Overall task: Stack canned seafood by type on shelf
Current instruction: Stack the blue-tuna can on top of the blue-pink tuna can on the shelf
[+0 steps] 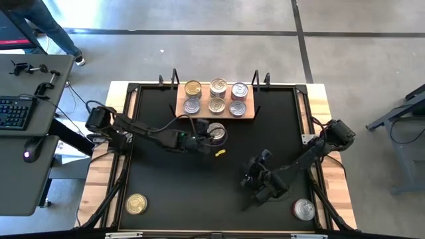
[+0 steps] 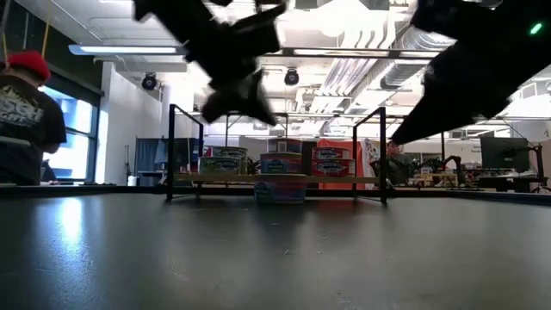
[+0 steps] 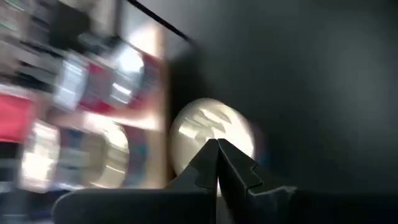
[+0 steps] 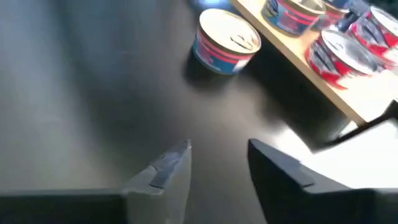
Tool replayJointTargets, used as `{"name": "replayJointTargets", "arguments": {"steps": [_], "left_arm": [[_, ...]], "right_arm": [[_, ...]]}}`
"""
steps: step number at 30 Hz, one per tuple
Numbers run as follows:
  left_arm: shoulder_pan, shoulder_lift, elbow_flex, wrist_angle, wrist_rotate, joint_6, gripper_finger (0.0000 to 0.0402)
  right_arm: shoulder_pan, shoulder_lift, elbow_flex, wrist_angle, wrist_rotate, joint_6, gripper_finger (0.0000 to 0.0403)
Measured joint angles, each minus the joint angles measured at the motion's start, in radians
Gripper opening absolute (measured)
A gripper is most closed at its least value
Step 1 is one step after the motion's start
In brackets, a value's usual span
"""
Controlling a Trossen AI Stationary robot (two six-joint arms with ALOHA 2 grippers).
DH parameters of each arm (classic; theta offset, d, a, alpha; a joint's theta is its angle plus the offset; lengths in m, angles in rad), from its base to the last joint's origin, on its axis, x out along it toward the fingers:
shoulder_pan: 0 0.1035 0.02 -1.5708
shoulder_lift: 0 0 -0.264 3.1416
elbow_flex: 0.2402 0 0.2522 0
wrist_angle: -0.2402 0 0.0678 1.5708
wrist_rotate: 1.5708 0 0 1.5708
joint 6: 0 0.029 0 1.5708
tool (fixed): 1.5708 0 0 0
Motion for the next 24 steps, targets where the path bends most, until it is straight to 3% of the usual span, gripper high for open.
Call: {"name": "replayJointTargets", "arguments": {"steps": [4,9,11,17,24], "left_arm": [[-0.005,-0.041,-0.128,0.018,0.091,-0.167,0.0],[-0.017,-0.056,-0.3,0.171,0.1,-0.319,0.0],[-0.002,-0.05,-0.356,0.242,0.124,-0.366,0.0],[0.084,-0.02,-0.468,0.458,0.146,-0.398,0.0],[0.186,0.062,-0.478,0.645,0.284,-0.331,0.0001]], "right_arm": [[-0.114,0.0,-0.116,0.308,-0.061,-0.226,0.021],[-0.337,0.001,-0.273,0.851,-0.38,-0.629,0.0283],[-0.432,0.001,-0.308,0.969,-0.483,-0.729,0.0301],[-0.657,0.012,-0.306,1.026,-0.676,-0.92,0.0313],[-0.755,0.068,-0.27,1.052,-0.809,-1.075,0.0313]]}}
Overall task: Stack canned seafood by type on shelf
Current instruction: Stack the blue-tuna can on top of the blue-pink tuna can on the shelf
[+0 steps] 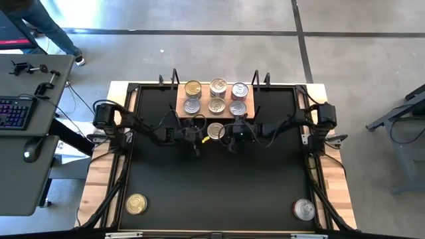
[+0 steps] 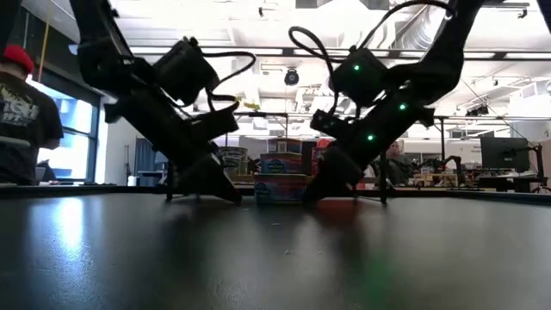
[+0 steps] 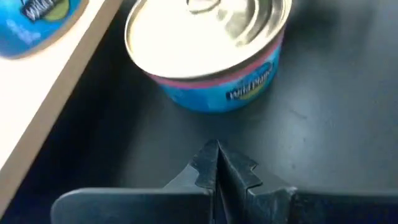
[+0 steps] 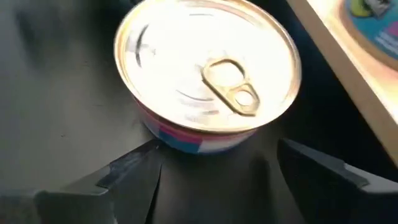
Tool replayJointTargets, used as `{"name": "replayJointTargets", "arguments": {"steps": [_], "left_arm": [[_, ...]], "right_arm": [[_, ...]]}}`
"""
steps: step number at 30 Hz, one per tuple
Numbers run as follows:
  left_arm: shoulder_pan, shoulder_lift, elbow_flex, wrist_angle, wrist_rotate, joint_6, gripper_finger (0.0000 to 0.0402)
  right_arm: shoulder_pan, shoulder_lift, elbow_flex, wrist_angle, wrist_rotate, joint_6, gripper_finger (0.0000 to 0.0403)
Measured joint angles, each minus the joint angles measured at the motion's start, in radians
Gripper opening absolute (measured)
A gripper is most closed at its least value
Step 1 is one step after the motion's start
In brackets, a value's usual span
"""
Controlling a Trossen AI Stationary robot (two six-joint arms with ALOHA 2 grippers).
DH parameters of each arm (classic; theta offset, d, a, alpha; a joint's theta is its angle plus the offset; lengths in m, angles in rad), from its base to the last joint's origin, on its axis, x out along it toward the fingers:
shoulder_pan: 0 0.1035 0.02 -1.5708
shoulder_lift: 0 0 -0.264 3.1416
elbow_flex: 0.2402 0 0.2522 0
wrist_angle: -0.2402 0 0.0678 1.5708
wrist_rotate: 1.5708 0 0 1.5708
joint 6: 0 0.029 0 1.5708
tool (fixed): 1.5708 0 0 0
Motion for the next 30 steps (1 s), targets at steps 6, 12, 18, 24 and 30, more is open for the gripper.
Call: {"name": "replayJointTargets", "arguments": {"steps": [6,12,18,24,30], "left_arm": [[-0.004,0.045,0.0,0.148,0.014,0.109,0.0001],[-0.078,0.035,-0.004,0.171,-0.018,0.1,0.0001],[-0.18,0.035,-0.003,0.143,-0.118,0.065,0.0001],[-0.204,0.022,0.017,0.093,-0.15,0.043,0.0001],[-0.186,0.001,0.061,0.001,-0.192,0.108,0.0001]], "right_arm": [[0.002,0.034,0.01,0.077,-0.035,-0.06,0.0313],[0.059,0.034,0.008,0.089,-0.012,-0.028,0.031],[0.146,0.03,0.008,0.088,0.048,0.044,0.0309],[0.172,-0.005,0.057,-0.007,0.091,0.069,0.0309],[0.17,-0.017,0.184,-0.203,0.168,0.021,0.0309]]}}
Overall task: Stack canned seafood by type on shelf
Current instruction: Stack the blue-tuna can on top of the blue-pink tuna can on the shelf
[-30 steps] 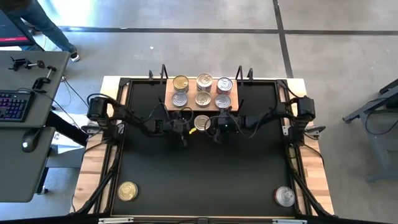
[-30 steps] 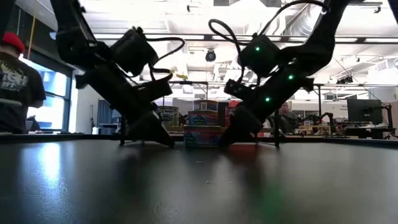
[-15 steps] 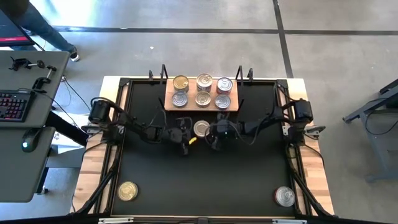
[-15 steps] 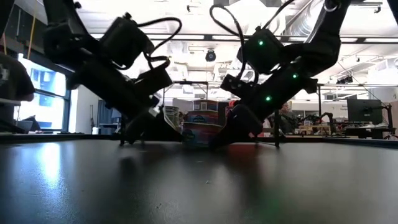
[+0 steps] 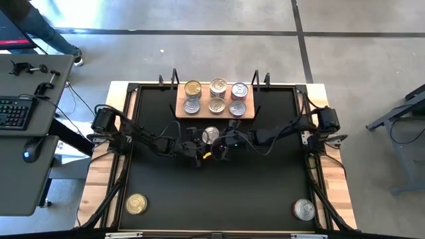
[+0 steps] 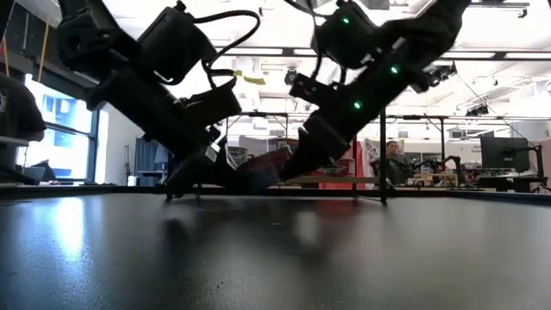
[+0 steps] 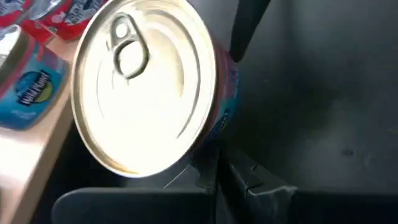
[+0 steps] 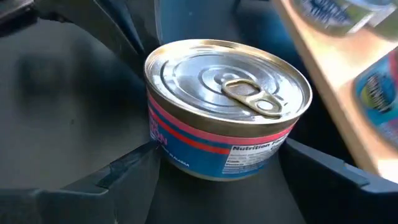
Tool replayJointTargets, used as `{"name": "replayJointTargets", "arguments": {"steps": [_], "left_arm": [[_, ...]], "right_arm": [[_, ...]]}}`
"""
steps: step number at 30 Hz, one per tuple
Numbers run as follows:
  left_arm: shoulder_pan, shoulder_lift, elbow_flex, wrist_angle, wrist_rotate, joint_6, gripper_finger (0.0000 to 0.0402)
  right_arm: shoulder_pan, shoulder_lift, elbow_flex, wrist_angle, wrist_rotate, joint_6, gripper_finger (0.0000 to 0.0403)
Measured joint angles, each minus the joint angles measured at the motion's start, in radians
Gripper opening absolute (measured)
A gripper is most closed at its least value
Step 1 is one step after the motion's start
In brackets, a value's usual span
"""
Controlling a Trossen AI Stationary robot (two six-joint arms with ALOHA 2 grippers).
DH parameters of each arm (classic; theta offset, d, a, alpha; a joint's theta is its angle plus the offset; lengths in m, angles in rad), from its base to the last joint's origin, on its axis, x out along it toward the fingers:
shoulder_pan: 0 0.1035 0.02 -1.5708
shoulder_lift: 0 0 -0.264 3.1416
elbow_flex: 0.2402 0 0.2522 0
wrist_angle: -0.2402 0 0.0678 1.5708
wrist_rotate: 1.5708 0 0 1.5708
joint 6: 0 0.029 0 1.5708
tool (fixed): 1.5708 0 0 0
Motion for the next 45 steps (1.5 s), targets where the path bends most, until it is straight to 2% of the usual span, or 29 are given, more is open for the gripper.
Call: {"name": "replayJointTargets", "arguments": {"steps": [6,13,20,30,35,39,45], "left_arm": [[0.013,-0.047,0.028,-0.1,-0.009,0.02,0.0001],[0.011,-0.093,0.041,-0.056,-0.026,0.069,0.0],[0.012,-0.101,0.071,-0.07,-0.044,0.122,0.0],[-0.053,-0.158,0.076,-0.207,-0.074,0.005,0.0002],[-0.056,-0.142,0.074,-0.215,0.003,-0.018,0.0042],[-0.044,-0.129,0.074,-0.221,-0.024,-0.074,0.0093],[-0.015,-0.129,0.072,-0.299,0.02,-0.08,0.0133]], "right_arm": [[-0.017,-0.003,0.111,-0.132,0.014,-0.04,0.0309],[-0.031,0.0,0.177,-0.207,0.003,-0.081,0.0309],[-0.03,0.0,0.182,-0.251,-0.041,-0.067,0.0308],[0.009,-0.002,0.182,-0.309,-0.026,-0.038,0.0309],[0.029,-0.002,0.181,-0.308,-0.026,-0.043,0.0309],[0.047,-0.014,0.208,-0.357,-0.041,-0.102,0.0309],[0.046,-0.031,0.316,-0.61,-0.099,-0.292,0.0309]]}}
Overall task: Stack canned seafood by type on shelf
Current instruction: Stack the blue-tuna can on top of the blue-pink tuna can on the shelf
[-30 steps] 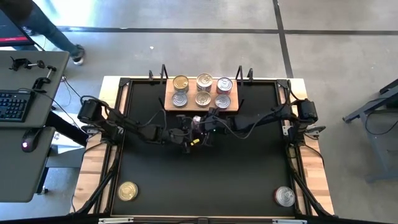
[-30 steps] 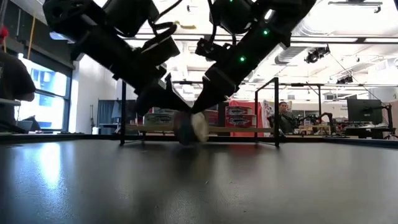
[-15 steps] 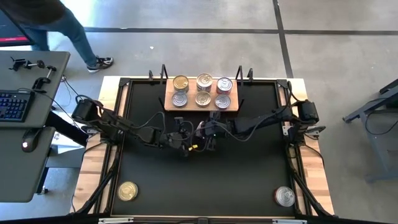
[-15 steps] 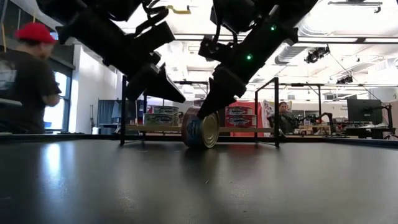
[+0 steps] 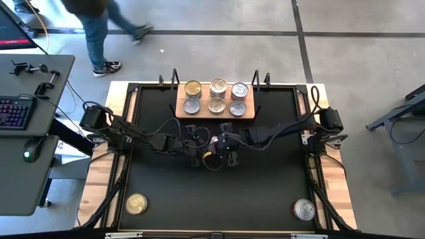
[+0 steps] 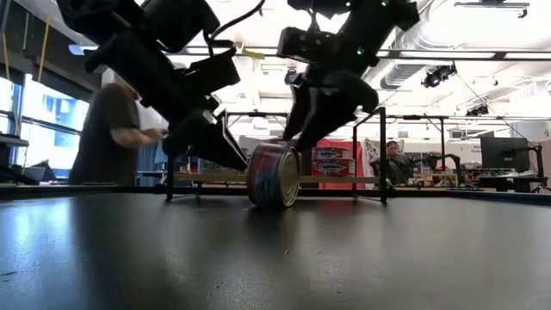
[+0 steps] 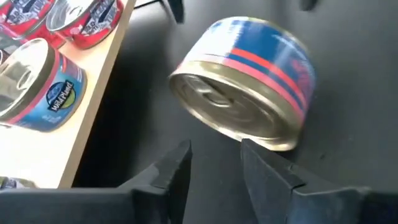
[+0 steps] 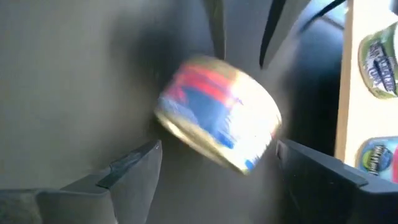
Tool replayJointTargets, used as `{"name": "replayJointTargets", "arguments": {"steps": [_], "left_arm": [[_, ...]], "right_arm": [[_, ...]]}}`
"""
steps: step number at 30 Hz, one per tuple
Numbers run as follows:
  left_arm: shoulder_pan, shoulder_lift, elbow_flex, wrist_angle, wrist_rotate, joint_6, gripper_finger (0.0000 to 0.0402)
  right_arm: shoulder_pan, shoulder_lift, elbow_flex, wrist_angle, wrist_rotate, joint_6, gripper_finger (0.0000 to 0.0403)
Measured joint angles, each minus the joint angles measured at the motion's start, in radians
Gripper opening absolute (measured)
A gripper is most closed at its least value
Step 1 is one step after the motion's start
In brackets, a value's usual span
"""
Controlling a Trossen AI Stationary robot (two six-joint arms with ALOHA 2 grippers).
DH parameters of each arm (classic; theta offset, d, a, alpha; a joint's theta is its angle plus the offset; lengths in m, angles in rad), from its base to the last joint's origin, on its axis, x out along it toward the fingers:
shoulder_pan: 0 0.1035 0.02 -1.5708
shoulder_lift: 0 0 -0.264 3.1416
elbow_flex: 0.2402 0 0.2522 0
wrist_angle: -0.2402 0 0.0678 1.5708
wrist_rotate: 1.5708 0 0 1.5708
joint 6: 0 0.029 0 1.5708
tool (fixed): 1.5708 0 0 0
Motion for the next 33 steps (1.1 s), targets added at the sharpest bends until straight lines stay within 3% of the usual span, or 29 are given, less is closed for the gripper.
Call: {"name": "replayJointTargets", "arguments": {"steps": [6,10,16,23,26,30,33], "left_arm": [[0.025,0.0,-0.004,0.016,0.113,0.026,0.0137],[0.036,0.0,-0.004,0.061,0.167,0.036,0.0131],[0.048,0.002,-0.007,0.112,0.167,0.086,0.012],[0.054,0.003,-0.007,0.14,0.169,0.089,0.0107],[0.038,-0.002,-0.007,0.135,0.122,0.09,0.01],[-0.013,-0.044,-0.002,0.078,-0.026,0.096,0.0089],[-0.067,-0.096,-0.003,-0.033,-0.129,0.072,0.0083]], "right_arm": [[-0.043,0.005,0.018,-0.018,-0.076,-0.292,0.0309],[-0.076,0.044,0.018,0.032,-0.127,-0.376,0.0309],[-0.087,0.088,0.018,0.123,-0.192,-0.412,0.0309],[-0.07,0.089,0.017,0.123,-0.222,-0.317,0.0296],[-0.059,0.089,0.018,0.097,-0.19,-0.261,0.0261],[-0.045,0.089,0.019,0.054,-0.171,-0.169,0.0182],[-0.033,0.086,0.019,0.034,-0.168,-0.128,0.0176]]}}
